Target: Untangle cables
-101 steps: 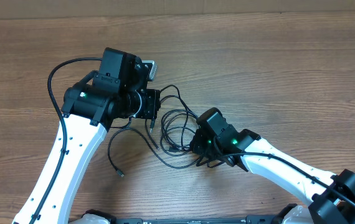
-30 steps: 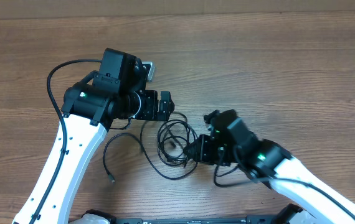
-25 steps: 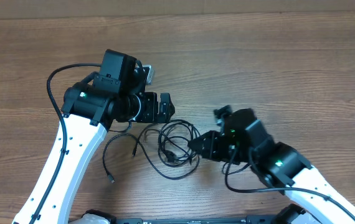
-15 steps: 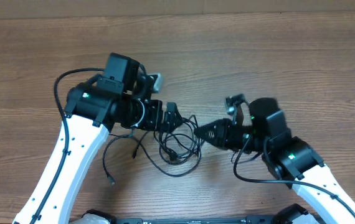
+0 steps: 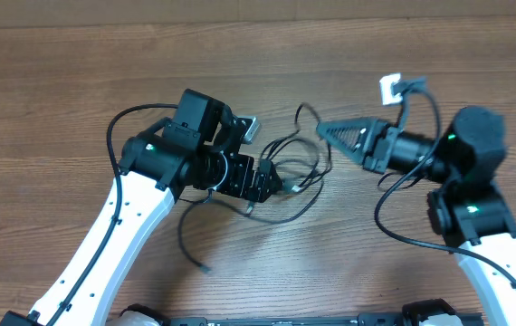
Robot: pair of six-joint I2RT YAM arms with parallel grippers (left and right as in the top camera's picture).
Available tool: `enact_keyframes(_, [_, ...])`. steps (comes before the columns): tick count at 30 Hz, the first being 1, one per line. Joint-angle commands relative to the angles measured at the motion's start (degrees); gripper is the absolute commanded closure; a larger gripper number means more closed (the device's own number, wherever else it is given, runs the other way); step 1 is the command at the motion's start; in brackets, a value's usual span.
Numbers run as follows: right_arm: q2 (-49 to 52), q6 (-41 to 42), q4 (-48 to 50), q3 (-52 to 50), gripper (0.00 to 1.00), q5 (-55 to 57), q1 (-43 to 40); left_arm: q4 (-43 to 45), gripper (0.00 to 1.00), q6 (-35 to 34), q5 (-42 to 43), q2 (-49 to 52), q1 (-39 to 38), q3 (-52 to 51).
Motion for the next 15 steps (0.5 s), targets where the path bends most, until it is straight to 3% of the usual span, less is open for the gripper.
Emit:
enact_keyframes(1, [-0.9, -0.7, -1.2, 6.5, 0.96, -2.4, 0.0, 7.7, 0.00, -11.1, 0.7, 0.6, -0.3, -5.1])
enact_keyframes(5, [-0.9, -0.7, -3.6, 9.3, 0.96, -2.4, 1.0, 20.3, 0.01, -21.7, 0.7, 1.1, -2.3, -9.9])
enact_keyframes(9, [-0.9, -0.7, -3.6, 9.5, 0.96, -2.4, 3.4, 31.7, 0.00, -28.0, -0.2, 3.0, -6.8, -12.7])
enact_keyframes(15, [-0.9, -1.7, -3.4, 10.4, 0.96, 2.5, 7.2, 36.1, 0.01, -40.3, -14.1, 10.4, -11.9, -12.8])
